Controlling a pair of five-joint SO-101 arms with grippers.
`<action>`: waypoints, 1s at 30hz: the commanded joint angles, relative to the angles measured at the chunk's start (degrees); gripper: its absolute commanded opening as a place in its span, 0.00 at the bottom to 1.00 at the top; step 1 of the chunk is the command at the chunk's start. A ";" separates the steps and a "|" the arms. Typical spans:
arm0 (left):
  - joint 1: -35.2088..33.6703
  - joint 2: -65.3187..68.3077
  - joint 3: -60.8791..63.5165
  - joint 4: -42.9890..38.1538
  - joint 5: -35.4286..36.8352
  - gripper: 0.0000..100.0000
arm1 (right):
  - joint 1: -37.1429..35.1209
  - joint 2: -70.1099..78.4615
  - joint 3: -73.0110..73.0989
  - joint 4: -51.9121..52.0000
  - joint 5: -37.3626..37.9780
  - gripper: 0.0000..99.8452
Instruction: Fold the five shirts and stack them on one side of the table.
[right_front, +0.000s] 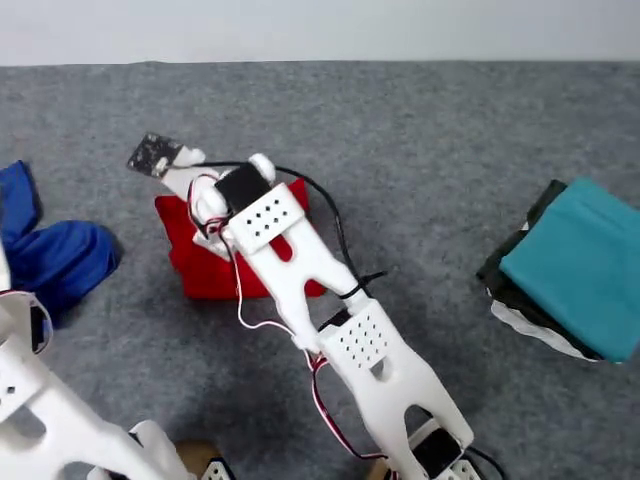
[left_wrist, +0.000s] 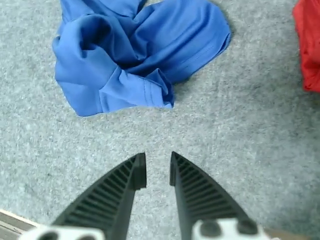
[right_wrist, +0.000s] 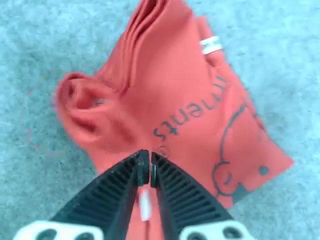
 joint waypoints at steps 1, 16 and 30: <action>-0.70 -1.14 -0.13 1.14 -0.70 0.09 | 2.33 -5.05 -3.43 2.15 0.09 0.01; -0.62 -1.14 -0.13 -0.44 -0.62 0.09 | 9.19 2.77 -1.41 -4.70 0.00 0.01; -0.44 -0.88 -0.13 -0.44 -0.62 0.09 | 25.54 13.32 -1.41 -15.78 3.16 0.01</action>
